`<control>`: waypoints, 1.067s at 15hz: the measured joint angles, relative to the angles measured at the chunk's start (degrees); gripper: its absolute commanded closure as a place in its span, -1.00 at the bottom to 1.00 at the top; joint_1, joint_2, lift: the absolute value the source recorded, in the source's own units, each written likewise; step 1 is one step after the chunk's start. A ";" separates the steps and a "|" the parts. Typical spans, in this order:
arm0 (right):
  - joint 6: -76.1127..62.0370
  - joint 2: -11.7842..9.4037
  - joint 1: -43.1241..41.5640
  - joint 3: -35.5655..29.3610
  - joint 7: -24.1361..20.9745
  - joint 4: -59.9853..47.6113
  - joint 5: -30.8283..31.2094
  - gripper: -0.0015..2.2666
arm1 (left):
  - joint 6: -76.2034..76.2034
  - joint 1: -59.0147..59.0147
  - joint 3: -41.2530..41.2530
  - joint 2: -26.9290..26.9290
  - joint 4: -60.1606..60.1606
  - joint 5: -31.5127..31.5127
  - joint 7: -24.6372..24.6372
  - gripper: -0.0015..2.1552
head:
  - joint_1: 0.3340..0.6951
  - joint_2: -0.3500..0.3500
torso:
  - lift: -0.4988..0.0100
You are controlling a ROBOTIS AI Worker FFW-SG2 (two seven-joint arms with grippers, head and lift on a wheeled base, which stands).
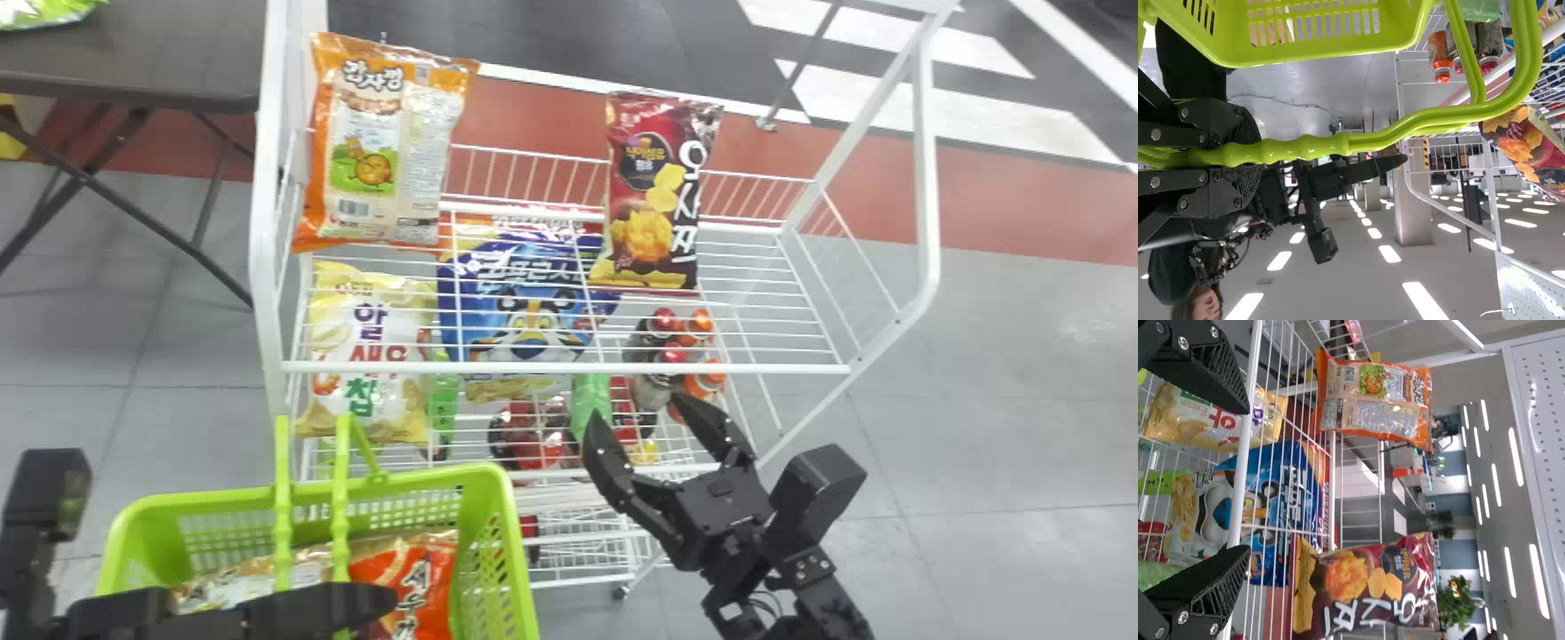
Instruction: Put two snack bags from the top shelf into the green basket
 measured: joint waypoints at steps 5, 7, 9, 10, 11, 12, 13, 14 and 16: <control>-2.40 0.38 1.65 0.64 0.56 0.18 0.01 -0.93 | 0.00 0.00 0.22 0.05 0.01 0.04 0.15 0.99 | 1.00 -0.94 | 0.96; -2.52 0.64 1.85 0.98 0.60 0.19 0.01 -0.92 | 0.00 -0.03 0.31 0.16 0.08 0.08 0.36 0.99 | 1.00 -0.91 | 0.96; -2.54 0.80 1.97 1.19 0.59 0.30 0.01 -0.92 | 0.00 -0.19 0.25 0.19 0.15 0.09 0.59 0.99 | 1.00 -0.90 | 0.96; -2.54 0.82 2.01 1.26 0.52 0.30 0.01 -0.92 | 0.00 -0.24 0.18 0.19 0.16 0.09 0.67 0.99 | 1.00 -0.90 | 0.96; -2.54 0.82 2.01 1.27 0.41 0.30 0.01 -0.92 | 0.00 -0.29 0.16 0.19 0.17 0.09 0.72 0.99 | 1.00 -0.90 | 0.96; -2.54 0.82 1.99 1.27 0.34 0.30 0.01 -0.92 | 0.00 -0.33 0.16 0.20 0.17 0.10 0.72 0.99 | 1.00 -0.90 | 0.96; -2.54 0.82 1.97 1.27 0.29 0.30 0.01 -0.92 | 0.00 -0.35 0.22 0.24 0.17 0.19 0.72 0.99 | 1.00 -0.90 | 0.96; -2.54 0.82 1.96 1.26 0.18 0.28 0.01 -0.92 | 0.00 -0.36 0.29 0.27 0.16 0.34 0.72 0.99 | 1.00 -0.90 | 0.96; -2.54 0.89 1.97 1.20 -0.05 0.25 0.01 -0.92 | 0.00 -0.36 0.38 0.28 0.05 0.54 0.72 0.99 | 1.00 -0.90 | 0.96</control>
